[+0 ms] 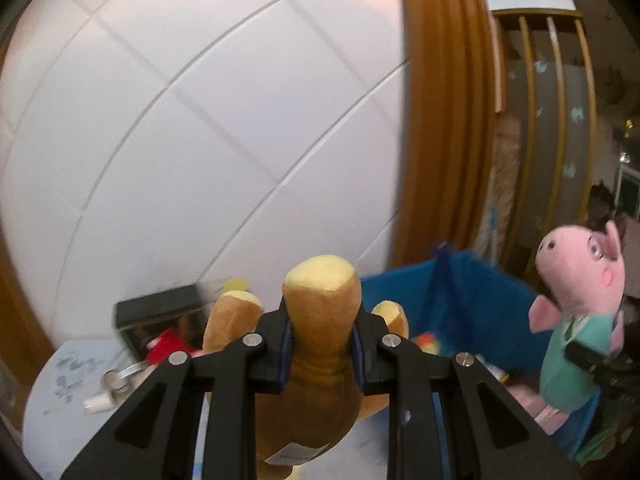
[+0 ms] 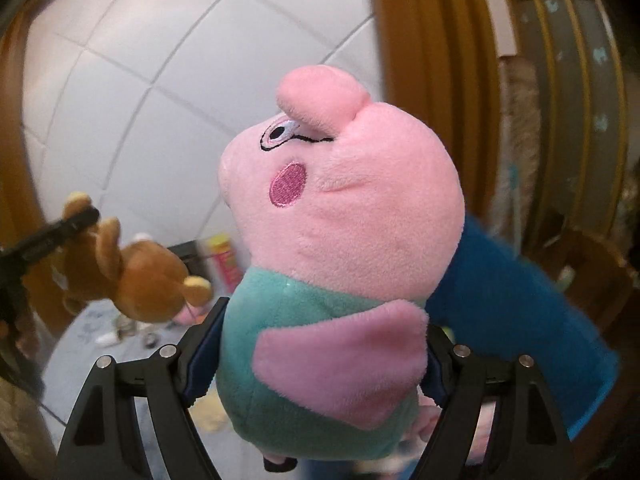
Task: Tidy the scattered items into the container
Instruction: 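Carry both plush toys over the blue crate, then open both tools to drop the teddy bear and pig plush into the crate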
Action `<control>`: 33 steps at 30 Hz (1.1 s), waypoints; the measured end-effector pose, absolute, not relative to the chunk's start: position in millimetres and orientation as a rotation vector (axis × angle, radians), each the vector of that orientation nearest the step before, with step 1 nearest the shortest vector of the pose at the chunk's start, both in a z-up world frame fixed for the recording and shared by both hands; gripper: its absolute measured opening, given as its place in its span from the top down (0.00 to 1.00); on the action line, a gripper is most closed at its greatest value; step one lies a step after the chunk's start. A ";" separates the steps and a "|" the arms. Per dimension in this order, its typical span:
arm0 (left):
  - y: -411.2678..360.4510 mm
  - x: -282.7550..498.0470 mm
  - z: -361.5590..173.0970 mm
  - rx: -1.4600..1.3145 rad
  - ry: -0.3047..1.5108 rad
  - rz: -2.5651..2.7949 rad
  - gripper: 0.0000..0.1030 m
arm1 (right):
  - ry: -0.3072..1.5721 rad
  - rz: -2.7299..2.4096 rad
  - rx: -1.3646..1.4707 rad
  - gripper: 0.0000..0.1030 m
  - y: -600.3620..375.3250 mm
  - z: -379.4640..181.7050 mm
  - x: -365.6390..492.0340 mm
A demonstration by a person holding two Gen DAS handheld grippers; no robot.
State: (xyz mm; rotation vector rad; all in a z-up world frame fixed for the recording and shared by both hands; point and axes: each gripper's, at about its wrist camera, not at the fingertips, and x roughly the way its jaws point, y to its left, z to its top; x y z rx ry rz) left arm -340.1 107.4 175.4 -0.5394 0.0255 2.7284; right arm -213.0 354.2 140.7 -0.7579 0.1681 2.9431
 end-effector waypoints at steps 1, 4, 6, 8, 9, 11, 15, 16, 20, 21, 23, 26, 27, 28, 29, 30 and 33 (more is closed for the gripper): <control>127.1 -339.8 181.8 -0.532 0.022 2.716 0.78 | 0.150 2.926 -0.750 0.22 375.0 149.1 -210.1; 194.9 -339.8 190.7 -0.537 0.030 2.657 0.78 | 0.134 2.878 -0.766 0.22 421.9 155.2 -203.0; 239.9 -338.5 190.2 -0.547 0.043 2.613 0.78 | 0.140 2.846 -0.792 0.22 454.9 151.6 -197.5; 275.0 -337.4 184.7 -0.563 0.061 2.574 0.78 | 0.150 2.815 -0.819 0.22 484.7 144.5 -193.5; 297.0 -336.6 178.7 -0.579 0.082 2.550 0.78 | 0.155 2.802 -0.830 0.22 494.3 140.7 -192.8; 323.6 -336.0 166.5 -0.619 0.116 2.520 0.78 | 0.173 2.778 -0.862 0.22 518.8 129.5 -191.9; 362.7 -336.7 139.0 -0.712 0.165 2.483 0.77 | 0.182 2.740 -0.938 0.21 551.9 106.9 -196.2; 367.7 -339.2 132.4 -0.736 0.173 2.481 0.75 | 0.186 2.738 -0.948 0.19 555.8 100.9 -199.5; 374.8 -340.1 113.8 -0.790 0.189 2.509 0.43 | 0.219 2.743 -0.944 0.09 569.6 90.2 -213.2; 373.5 -339.2 110.6 -0.788 0.193 2.525 0.21 | 0.216 2.746 -0.941 0.03 572.8 91.7 -215.3; 370.2 -334.0 110.2 -0.768 0.187 2.550 0.11 | 0.189 2.751 -0.930 0.00 570.7 92.6 -216.6; 364.9 -331.1 105.3 -0.781 0.189 2.555 0.11 | 0.179 2.764 -0.926 0.00 565.5 87.0 -219.8; 362.4 -329.9 103.2 -0.783 0.194 2.562 0.11 | 0.174 2.766 -0.926 0.00 563.2 86.0 -221.0; 359.8 -328.6 101.1 -0.785 0.198 2.568 0.11 | 0.170 2.767 -0.925 0.00 558.6 83.3 -218.7; 357.1 -327.7 99.6 -0.782 0.196 2.573 0.11 | 0.166 2.768 -0.924 0.00 554.0 80.6 -216.5; 354.4 -326.9 98.1 -0.779 0.193 2.579 0.11 | 0.163 2.772 -0.921 0.00 558.3 75.4 -216.6; 347.4 -324.5 92.9 -0.776 0.189 2.594 0.11 | 0.148 2.786 -0.905 0.00 555.2 75.3 -219.3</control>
